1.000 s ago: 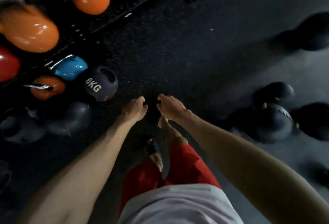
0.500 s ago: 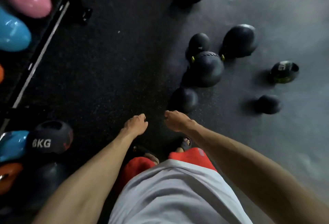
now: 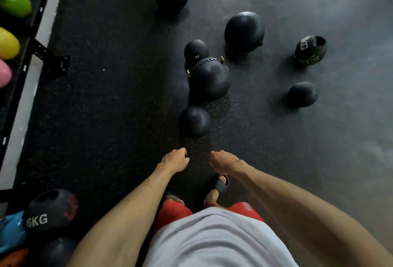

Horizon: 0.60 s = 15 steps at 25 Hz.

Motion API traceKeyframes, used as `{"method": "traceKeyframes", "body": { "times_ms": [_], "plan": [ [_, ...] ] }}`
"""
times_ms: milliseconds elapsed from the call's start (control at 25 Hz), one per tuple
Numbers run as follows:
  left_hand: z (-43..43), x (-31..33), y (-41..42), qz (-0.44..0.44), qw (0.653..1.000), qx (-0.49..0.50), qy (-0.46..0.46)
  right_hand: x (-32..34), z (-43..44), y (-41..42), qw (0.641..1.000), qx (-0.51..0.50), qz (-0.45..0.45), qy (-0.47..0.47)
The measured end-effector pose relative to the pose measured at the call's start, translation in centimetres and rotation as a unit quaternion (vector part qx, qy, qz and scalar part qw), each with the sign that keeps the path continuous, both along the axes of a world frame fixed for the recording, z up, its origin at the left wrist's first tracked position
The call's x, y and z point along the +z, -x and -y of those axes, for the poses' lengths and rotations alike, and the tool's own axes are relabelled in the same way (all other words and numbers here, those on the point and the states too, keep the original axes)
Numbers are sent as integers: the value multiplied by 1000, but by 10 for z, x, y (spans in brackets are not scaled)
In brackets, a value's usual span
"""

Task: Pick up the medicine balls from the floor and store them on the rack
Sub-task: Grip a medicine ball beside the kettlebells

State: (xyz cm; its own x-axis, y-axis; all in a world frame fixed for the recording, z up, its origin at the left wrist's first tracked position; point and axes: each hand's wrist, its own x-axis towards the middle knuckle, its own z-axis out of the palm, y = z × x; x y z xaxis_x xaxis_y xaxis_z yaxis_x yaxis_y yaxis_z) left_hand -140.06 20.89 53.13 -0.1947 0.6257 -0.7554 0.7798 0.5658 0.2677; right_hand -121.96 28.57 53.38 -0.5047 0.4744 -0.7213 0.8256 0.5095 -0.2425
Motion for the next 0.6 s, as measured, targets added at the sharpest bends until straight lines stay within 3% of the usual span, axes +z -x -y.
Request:
{"method": "traceKeyframes", "body": {
  "times_ms": [320, 600],
  "plan": [
    [-50, -12, -71, 1, 999, -34, 35, -18, -51, -76, 999, -33, -13, 8],
    [-113, -32, -87, 17, 999, -16, 34, -37, -109, -92, 1000, -20, 12, 8]
  ]
}}
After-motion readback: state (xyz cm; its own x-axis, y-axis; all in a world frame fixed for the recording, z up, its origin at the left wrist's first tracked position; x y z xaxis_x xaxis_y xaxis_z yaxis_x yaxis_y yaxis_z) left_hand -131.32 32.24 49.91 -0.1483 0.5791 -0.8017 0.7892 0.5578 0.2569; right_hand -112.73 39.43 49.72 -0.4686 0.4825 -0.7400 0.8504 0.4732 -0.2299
